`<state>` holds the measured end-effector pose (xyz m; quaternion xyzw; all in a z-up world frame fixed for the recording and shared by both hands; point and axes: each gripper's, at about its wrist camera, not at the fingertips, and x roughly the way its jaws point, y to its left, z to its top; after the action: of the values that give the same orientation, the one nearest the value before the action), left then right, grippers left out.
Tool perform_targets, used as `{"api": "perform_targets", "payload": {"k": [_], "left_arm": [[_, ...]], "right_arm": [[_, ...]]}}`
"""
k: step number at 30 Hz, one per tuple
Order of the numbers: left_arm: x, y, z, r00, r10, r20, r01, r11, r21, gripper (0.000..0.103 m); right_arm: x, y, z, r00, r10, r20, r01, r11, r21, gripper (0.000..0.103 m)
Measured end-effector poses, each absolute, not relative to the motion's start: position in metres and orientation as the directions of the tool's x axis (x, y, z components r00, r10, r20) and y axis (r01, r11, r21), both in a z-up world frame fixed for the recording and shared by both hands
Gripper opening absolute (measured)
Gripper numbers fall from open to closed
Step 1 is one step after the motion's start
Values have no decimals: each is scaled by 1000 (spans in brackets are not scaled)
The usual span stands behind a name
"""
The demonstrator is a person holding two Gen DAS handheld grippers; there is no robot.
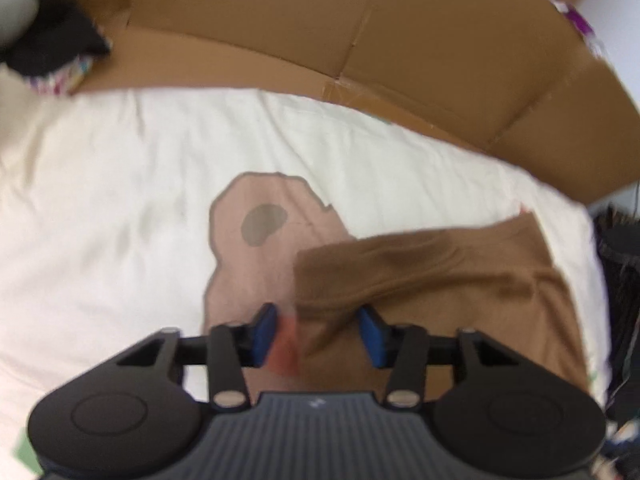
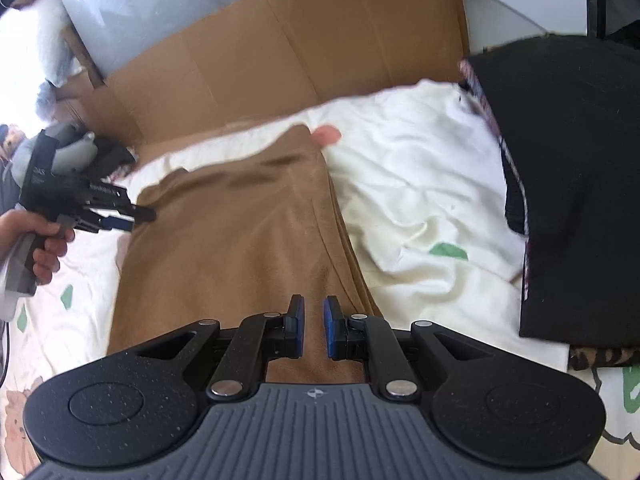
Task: Fold clothes
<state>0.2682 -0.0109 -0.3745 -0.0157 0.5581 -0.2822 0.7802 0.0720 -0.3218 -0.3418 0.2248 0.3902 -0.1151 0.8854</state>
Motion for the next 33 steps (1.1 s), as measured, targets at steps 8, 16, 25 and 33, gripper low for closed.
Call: {"api": "perform_targets", "payload": {"k": [8, 16, 25, 33], "left_arm": [[281, -11, -367, 265, -527, -808, 437, 812, -387, 28], [285, 12, -344, 330, -527, -783, 387, 832, -397, 25], [216, 47, -339, 238, -474, -848, 488, 813, -318, 44], [173, 67, -354, 172, -510, -843, 446, 803, -395, 48]], "right_arm": [[76, -326, -352, 605, -30, -796, 378, 890, 254, 12], [76, -327, -341, 596, -56, -801, 381, 898, 220, 12], [94, -322, -319, 605, -6, -796, 198, 970, 144, 12], [125, -324, -325, 625, -18, -780, 171, 979, 114, 12]]}}
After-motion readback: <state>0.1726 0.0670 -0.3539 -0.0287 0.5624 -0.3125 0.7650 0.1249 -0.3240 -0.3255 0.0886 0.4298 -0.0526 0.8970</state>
